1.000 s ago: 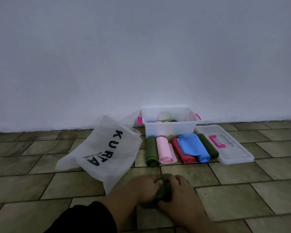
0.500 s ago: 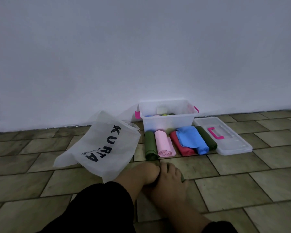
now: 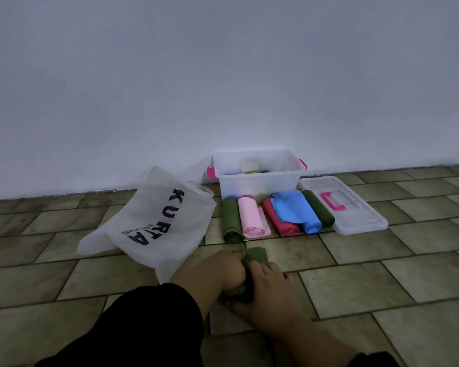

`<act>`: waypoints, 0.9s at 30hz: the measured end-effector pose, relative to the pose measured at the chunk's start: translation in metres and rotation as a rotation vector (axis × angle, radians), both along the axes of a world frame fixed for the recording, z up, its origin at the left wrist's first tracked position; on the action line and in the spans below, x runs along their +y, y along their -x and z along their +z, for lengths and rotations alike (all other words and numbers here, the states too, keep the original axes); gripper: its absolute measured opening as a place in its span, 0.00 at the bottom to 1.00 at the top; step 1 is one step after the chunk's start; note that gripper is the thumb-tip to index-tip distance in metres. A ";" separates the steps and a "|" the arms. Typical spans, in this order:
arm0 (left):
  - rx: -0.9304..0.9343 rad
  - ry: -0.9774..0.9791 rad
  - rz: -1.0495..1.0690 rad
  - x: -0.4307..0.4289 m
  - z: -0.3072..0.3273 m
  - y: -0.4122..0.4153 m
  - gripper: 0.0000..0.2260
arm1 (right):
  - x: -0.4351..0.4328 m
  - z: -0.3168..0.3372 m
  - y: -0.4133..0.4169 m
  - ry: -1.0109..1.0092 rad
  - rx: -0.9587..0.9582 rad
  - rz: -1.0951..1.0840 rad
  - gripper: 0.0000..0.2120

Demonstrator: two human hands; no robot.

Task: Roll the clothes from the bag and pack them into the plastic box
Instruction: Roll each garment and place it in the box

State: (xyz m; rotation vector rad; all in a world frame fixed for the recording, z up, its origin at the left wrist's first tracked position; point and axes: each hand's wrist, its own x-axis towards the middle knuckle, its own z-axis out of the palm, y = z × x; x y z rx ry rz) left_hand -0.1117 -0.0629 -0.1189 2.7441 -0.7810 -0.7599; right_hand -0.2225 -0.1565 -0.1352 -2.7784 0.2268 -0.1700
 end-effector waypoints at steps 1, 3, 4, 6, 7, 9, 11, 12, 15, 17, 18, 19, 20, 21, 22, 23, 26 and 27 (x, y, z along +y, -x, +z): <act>-0.006 -0.013 -0.016 0.001 -0.002 0.000 0.27 | -0.006 0.002 0.001 0.001 0.008 0.029 0.24; -0.052 -0.010 -0.055 0.003 -0.006 0.003 0.28 | -0.017 0.006 0.001 -0.042 0.049 0.071 0.19; -0.088 0.021 -0.048 0.005 -0.009 0.007 0.27 | -0.023 0.009 0.002 -0.086 0.075 0.083 0.21; -0.207 0.100 -0.013 0.010 -0.015 0.017 0.25 | -0.030 0.013 0.001 -0.149 0.107 0.104 0.24; -0.292 0.132 -0.003 0.012 -0.016 0.021 0.24 | -0.032 0.016 0.000 -0.155 0.116 0.119 0.24; -0.450 0.241 0.025 0.016 -0.017 0.029 0.22 | -0.035 0.022 -0.001 -0.136 0.142 0.154 0.25; -0.551 0.380 0.010 0.019 -0.016 0.039 0.21 | -0.037 0.025 -0.003 -0.100 0.165 0.192 0.25; -0.571 0.413 -0.012 0.021 -0.016 0.045 0.21 | -0.038 0.026 -0.004 -0.087 0.169 0.205 0.25; -0.573 0.373 -0.063 0.032 -0.029 0.064 0.23 | -0.042 0.026 -0.009 -0.073 0.195 0.239 0.24; -0.556 0.327 -0.077 0.040 -0.039 0.069 0.22 | -0.043 0.026 -0.011 -0.126 0.202 0.236 0.25; -0.544 0.324 -0.066 0.042 -0.042 0.070 0.21 | -0.044 0.024 -0.010 -0.181 0.191 0.226 0.25; -0.525 0.334 -0.042 0.044 -0.042 0.069 0.19 | -0.046 0.021 -0.008 -0.239 0.167 0.212 0.23; -0.501 0.353 -0.010 0.044 -0.040 0.066 0.17 | -0.047 0.017 -0.006 -0.289 0.139 0.195 0.20; -0.473 0.372 0.021 0.044 -0.036 0.063 0.16 | -0.048 0.013 -0.003 -0.330 0.114 0.174 0.17; -0.442 0.383 0.044 0.043 -0.032 0.060 0.14 | -0.049 0.010 -0.002 -0.362 0.092 0.150 0.14; -0.406 0.381 0.061 0.041 -0.027 0.056 0.13 | -0.049 0.009 -0.003 -0.377 0.076 0.128 0.13; -0.333 0.307 0.083 0.034 -0.014 0.044 0.11 | -0.048 0.011 -0.012 -0.246 0.018 0.133 0.15; -0.321 0.259 0.091 0.032 -0.010 0.041 0.11 | -0.047 0.013 -0.014 -0.172 -0.014 0.155 0.16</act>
